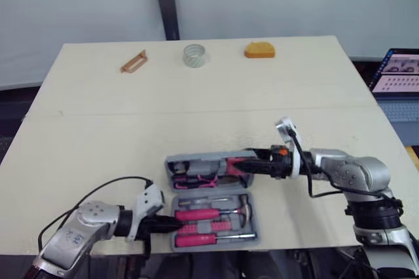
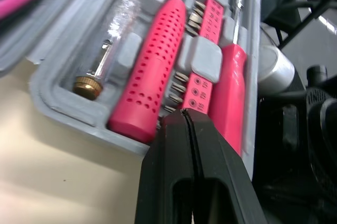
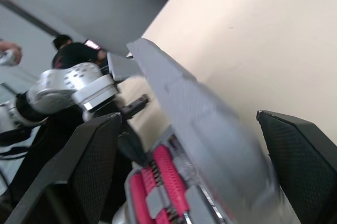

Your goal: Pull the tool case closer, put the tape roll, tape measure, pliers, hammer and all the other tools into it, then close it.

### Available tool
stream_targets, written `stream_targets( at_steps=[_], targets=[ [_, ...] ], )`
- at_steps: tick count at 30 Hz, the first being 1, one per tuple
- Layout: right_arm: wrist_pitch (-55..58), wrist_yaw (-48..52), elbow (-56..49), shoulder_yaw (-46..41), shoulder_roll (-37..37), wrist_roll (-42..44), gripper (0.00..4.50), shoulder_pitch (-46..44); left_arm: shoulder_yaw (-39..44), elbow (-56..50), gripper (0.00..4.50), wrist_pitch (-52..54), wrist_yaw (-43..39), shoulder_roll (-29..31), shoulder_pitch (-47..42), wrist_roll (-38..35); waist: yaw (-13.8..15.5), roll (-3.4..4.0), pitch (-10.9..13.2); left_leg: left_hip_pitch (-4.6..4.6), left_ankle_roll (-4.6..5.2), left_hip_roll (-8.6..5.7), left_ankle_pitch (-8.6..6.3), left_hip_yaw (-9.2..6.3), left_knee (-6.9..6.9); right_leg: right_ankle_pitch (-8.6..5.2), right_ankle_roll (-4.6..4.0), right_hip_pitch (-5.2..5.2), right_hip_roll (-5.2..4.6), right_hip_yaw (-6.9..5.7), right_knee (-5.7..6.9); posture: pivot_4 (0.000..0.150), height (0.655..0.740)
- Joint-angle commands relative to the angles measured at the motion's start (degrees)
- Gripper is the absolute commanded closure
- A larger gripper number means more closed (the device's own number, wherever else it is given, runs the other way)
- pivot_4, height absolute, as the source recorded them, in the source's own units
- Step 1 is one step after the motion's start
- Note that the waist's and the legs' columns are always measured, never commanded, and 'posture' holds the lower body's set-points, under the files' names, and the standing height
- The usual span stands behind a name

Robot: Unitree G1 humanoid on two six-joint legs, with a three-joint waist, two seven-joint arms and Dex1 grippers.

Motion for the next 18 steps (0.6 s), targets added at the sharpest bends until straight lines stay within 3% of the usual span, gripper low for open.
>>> stream_targets(
  at_steps=[1,9,18],
  targets=[
    [1.5,3.0,-4.4,-0.3,-2.4,3.6,0.13,0.0,5.7,-2.8,4.50,2.6,1.2,1.3,1.8,-2.8,0.1,-0.01,0.0,-0.01,0.00,0.00,0.00,0.00,0.00,0.00,0.00,0.00,0.00,0.00,-0.01,0.150,0.7400],
    [4.7,5.9,-10.0,1.1,-7.7,7.5,0.13,4.4,19.1,-3.6,4.50,6.5,-1.3,6.5,3.1,-9.0,0.3,-0.14,0.1,-0.17,0.00,-0.01,0.00,-0.15,0.15,0.00,0.00,-0.01,0.00,-0.08,-0.08,0.150,0.7400],
    [-1.4,3.0,-13.3,-3.7,-11.4,5.5,0.13,12.2,21.7,1.6,4.50,3.5,0.2,5.1,-0.4,-8.4,0.4,-0.23,0.1,-0.17,0.00,-0.03,0.00,-0.11,0.16,0.00,0.00,0.00,0.00,-0.08,-0.08,0.150,0.7400]
  ],
)
